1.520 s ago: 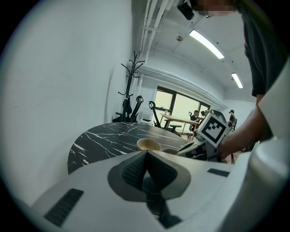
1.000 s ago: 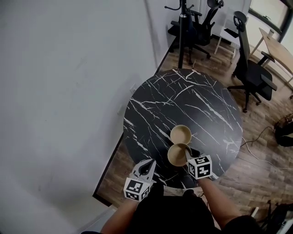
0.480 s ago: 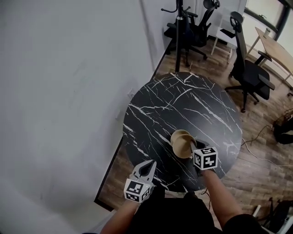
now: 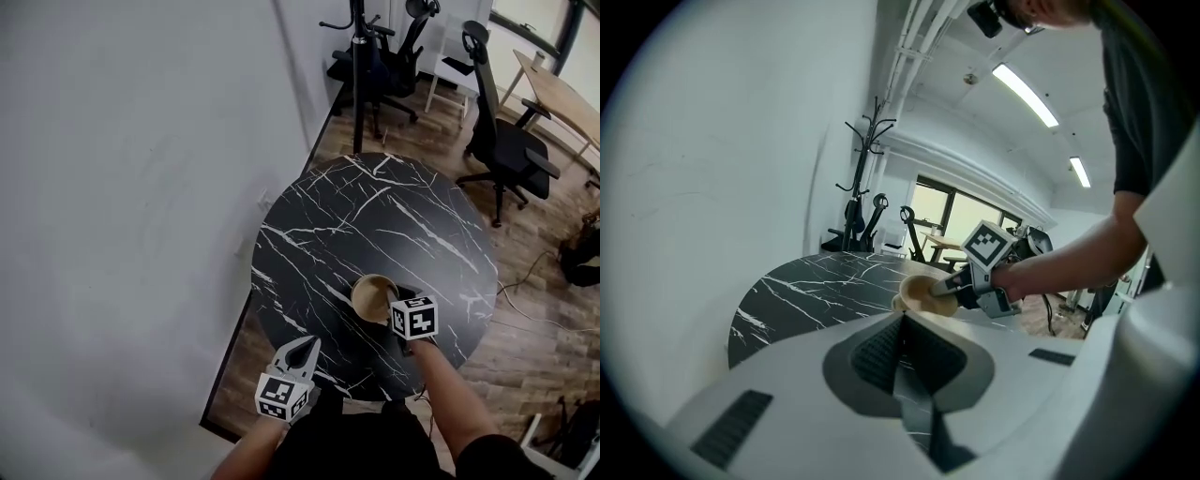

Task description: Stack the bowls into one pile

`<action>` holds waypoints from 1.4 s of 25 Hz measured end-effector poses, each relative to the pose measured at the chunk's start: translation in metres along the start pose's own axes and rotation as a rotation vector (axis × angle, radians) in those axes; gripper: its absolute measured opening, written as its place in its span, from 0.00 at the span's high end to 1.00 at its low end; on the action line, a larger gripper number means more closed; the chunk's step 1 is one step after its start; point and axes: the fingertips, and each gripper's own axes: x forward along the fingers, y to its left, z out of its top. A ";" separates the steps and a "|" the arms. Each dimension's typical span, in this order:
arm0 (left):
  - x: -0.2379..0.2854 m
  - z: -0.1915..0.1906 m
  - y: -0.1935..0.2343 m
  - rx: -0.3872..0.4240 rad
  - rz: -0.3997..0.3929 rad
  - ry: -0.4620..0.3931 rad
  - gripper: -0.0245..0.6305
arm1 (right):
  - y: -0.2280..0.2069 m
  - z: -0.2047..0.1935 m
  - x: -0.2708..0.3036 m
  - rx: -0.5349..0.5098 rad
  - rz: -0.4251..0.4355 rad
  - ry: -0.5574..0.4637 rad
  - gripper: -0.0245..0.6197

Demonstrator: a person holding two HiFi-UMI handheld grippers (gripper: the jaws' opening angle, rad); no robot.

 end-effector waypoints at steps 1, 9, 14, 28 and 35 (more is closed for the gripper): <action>-0.001 0.001 0.003 -0.009 0.003 -0.003 0.94 | -0.001 -0.001 0.002 -0.001 -0.009 -0.002 0.92; -0.003 0.001 0.001 -0.004 -0.034 0.018 0.94 | -0.004 -0.007 0.014 0.027 -0.054 -0.012 0.90; 0.000 0.004 0.001 -0.010 -0.055 0.014 0.94 | -0.003 0.006 0.010 -0.007 -0.070 -0.061 0.77; 0.004 0.037 -0.011 0.013 -0.062 -0.030 0.94 | 0.024 0.058 -0.081 -0.032 -0.023 -0.343 0.94; 0.005 0.076 -0.037 0.054 -0.120 -0.088 0.94 | 0.033 0.075 -0.144 -0.090 -0.026 -0.459 0.95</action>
